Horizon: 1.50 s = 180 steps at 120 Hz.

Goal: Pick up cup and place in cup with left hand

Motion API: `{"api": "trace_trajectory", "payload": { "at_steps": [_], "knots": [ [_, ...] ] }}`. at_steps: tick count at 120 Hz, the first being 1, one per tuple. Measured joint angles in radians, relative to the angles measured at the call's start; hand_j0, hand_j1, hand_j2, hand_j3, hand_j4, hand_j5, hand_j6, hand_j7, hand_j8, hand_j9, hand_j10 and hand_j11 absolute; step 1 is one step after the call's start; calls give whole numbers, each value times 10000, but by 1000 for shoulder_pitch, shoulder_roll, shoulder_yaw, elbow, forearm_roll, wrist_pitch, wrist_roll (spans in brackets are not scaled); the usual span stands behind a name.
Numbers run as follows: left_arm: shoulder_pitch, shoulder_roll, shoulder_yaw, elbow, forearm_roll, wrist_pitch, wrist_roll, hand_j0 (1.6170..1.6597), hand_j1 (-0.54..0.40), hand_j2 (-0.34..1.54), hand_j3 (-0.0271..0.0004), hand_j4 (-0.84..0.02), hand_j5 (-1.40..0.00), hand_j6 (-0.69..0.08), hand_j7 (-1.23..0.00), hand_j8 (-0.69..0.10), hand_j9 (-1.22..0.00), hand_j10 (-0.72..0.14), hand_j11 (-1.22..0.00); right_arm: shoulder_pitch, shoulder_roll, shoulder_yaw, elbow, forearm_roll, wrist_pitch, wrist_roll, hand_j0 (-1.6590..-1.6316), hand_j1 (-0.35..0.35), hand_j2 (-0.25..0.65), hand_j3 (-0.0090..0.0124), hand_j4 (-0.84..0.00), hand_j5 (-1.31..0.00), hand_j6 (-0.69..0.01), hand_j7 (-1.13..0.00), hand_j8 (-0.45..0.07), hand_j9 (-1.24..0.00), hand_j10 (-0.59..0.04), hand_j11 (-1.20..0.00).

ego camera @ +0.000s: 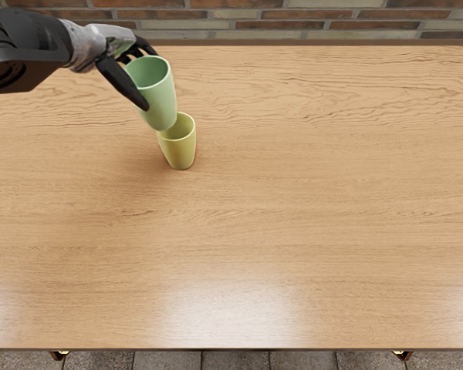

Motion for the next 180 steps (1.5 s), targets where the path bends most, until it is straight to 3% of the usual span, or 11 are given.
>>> {"api": "trace_trajectory", "payload": {
  "at_steps": [76,93,180],
  "knots": [
    [9,-124,5,190,10,-62,0,16510,-1964,518,0,-2027,-7765,-1438,-7480,-1906,-7346,-4546,-7505,1,0,0,0,0,0,0,-16581,-3490,-1,0,-2,0,-2,0,-1,0,-1,0],
    [10,-141,5,212,13,-68,0,16508,-1855,301,0,-2189,-7681,-1541,-7407,-2008,-7311,-4585,-7526,1,0,0,0,0,0,0,-16581,-3490,-1,0,-2,0,-2,0,-1,0,-1,0],
    [38,-218,5,290,17,-78,0,16492,-2722,1328,0,-1267,-8076,-842,-7715,-1348,-7412,-4092,-7701,3,0,0,0,0,0,0,-16581,-3490,-1,0,-2,0,-2,0,-1,0,0,0]
  ]
}}
